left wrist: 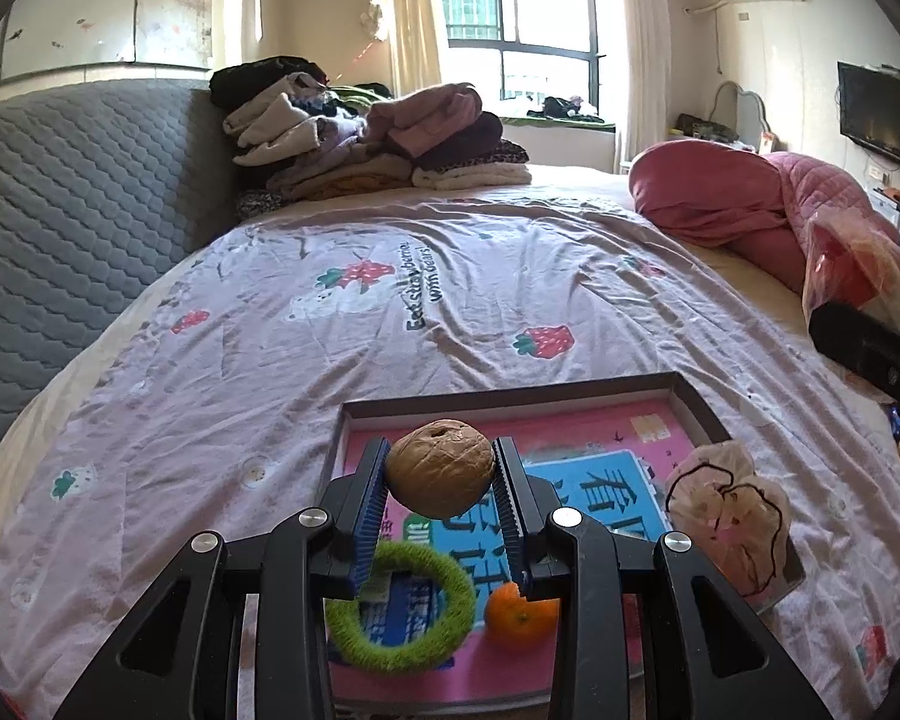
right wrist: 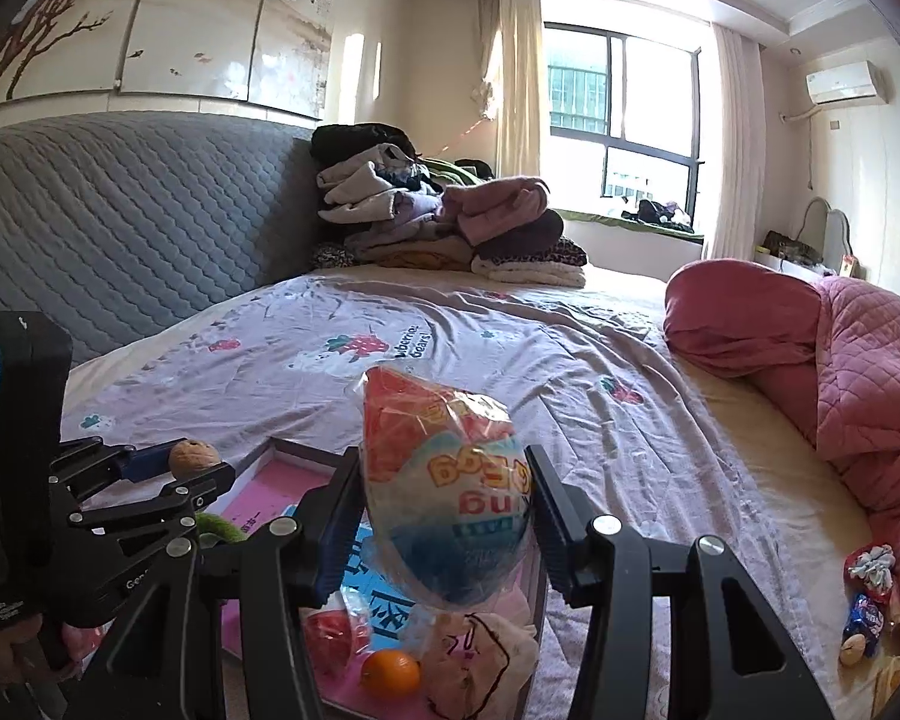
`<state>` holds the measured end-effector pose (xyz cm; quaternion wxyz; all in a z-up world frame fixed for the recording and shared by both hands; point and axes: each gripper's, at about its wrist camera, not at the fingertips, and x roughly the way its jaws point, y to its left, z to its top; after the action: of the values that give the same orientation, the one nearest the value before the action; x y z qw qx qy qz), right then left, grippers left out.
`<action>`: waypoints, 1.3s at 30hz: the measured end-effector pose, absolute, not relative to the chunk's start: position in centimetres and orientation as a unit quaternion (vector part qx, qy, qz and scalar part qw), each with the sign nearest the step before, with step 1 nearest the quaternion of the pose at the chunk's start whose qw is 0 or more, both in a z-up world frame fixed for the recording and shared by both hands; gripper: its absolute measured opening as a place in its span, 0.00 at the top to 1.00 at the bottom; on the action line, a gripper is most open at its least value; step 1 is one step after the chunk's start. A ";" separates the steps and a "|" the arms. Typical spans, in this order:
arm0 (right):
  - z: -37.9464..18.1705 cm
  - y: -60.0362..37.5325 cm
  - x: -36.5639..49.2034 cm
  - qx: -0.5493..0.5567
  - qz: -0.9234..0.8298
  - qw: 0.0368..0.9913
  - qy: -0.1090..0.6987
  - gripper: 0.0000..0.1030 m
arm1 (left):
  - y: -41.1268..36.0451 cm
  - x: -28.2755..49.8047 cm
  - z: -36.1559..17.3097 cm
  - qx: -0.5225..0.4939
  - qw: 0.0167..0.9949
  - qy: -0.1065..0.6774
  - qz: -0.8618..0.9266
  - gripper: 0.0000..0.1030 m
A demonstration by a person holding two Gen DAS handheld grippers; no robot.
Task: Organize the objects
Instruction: 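Carry walnut in left gripper while right gripper carries blue egg over tray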
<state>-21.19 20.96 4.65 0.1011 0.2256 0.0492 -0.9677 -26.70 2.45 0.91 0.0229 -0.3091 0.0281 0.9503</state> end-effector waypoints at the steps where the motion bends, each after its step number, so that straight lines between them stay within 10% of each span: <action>1: 4.5 21.1 -21.4 0.227 -0.967 0.100 0.049 0.50 | 2.5 -27.1 0.9 -0.310 0.024 0.028 0.950 0.66; 39: -5.4 20.0 -27.3 0.347 -0.929 0.107 0.074 0.50 | 5.1 -32.8 -5.9 -0.385 0.040 0.052 0.921 0.66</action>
<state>-27.33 20.00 -5.40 0.1066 0.3474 0.0740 -0.9287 -32.83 5.12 -5.88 0.0399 -0.3849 0.0525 0.9206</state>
